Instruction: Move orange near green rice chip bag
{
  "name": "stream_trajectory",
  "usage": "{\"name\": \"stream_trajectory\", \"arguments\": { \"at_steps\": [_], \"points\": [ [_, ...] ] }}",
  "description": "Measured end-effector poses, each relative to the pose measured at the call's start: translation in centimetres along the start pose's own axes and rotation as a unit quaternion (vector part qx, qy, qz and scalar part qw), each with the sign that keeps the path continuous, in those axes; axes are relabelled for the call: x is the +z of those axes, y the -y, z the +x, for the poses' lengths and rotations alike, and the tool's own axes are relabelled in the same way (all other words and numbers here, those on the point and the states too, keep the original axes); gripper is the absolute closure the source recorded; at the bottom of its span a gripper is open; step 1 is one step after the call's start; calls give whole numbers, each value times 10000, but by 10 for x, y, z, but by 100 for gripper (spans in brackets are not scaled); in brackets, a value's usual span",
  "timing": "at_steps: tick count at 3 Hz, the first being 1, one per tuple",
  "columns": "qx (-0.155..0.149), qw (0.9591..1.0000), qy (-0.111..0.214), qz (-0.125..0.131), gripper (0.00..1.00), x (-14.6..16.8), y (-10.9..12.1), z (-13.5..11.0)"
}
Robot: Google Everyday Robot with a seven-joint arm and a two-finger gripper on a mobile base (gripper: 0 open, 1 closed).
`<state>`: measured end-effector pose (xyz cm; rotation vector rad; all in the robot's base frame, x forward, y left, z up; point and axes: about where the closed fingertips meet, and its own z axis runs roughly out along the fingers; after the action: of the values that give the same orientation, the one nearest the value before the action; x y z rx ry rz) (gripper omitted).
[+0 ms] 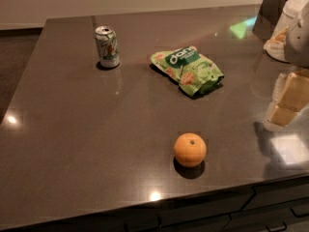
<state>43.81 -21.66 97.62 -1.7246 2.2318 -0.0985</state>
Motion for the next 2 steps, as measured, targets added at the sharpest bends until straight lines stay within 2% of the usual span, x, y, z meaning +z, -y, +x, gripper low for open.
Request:
{"name": "stream_trajectory", "arguments": {
  "at_steps": [1, 2],
  "points": [
    [0, 10000, 0, 1, 0, 0, 0, 0],
    [-85, 9998, 137, -64, 0, -1, -8, -15]
  ]
}}
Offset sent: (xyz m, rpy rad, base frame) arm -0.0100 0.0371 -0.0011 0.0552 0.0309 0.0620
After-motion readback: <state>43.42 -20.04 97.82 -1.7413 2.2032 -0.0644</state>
